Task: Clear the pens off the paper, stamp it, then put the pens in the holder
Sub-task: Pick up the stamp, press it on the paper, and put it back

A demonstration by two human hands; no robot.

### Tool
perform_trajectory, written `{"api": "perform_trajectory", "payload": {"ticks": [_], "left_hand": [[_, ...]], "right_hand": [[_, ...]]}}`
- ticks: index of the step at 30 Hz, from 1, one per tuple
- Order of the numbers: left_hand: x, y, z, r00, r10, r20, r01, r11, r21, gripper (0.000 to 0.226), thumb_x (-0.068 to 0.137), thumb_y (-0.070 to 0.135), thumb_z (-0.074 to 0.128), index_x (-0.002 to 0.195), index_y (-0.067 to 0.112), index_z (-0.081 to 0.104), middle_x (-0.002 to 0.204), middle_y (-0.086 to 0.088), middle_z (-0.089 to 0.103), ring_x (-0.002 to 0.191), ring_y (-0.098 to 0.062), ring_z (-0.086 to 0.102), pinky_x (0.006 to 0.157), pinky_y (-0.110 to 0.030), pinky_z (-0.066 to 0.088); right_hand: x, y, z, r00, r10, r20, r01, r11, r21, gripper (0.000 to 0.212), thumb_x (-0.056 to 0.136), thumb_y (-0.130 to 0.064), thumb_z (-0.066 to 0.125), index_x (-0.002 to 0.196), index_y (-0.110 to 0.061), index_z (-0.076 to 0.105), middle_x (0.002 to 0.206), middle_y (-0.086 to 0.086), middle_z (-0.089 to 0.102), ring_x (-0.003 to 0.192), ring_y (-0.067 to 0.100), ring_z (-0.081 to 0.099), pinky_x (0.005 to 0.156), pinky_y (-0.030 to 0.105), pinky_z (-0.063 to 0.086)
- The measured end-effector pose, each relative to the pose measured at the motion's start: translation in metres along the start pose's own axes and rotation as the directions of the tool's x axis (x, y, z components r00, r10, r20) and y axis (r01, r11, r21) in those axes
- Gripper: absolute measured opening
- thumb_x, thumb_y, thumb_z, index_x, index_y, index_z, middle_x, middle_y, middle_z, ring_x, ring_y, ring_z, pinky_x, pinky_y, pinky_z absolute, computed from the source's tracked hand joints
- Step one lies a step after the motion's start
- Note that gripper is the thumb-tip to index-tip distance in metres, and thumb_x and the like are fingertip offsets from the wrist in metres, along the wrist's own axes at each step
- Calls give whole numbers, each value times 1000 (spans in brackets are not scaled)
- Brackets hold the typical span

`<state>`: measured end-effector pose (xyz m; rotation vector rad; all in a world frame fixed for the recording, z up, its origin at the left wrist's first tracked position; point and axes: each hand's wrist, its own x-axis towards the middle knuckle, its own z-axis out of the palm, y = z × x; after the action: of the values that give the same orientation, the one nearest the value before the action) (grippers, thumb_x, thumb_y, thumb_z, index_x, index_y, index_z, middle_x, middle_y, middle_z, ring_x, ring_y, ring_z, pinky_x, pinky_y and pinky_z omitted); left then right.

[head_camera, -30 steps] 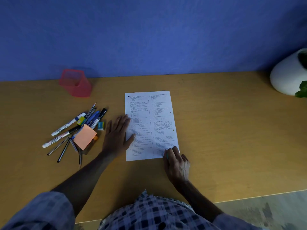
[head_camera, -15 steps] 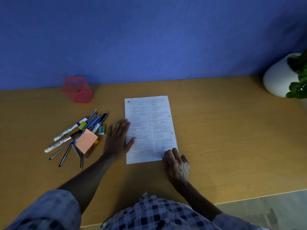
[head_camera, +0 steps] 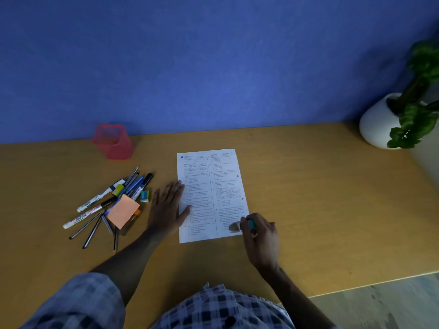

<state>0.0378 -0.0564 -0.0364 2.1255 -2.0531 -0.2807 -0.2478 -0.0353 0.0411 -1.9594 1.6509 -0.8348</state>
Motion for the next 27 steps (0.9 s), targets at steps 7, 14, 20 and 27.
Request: {"api": "perform_trajectory", "payload": {"ticks": [7,14,20,27], "left_hand": [[0,-2,1,1000,19,1,-19,1000,1,75,93,65,27,154,23,17,163,1,17,151,-21,9,122,-51,2],[-1,-2,0,999,32,-18,-32,999,-4,75,92,66,25,153,21,22,162,-1,22,150,-22,16,122,-53,5],[-2,-1,-3,999,31,-34,-32,999,-26,76,93,66,24,153,20,24,162,-2,24,150,-22,18,122,-53,7],[2,-3,-2,999,18,-48,-22,997,-69,76,92,65,32,152,18,25,162,-4,22,149,-24,20,121,-53,14]], "right_hand": [[31,-19,-53,932,351,87,-299,612,732,29,95,-27,53,71,-17,65,59,-5,50,58,10,43,62,23,36],[55,-44,-85,864,226,449,-455,-29,890,25,91,-25,49,70,-23,62,63,-5,42,60,12,39,62,26,33],[61,-62,-96,871,64,487,-461,-234,856,21,84,-12,40,70,-18,54,64,-3,43,57,13,42,58,25,36],[65,-74,-106,883,20,469,-441,-305,844,10,86,-13,38,82,-20,45,73,-3,40,56,13,38,58,26,31]]}}
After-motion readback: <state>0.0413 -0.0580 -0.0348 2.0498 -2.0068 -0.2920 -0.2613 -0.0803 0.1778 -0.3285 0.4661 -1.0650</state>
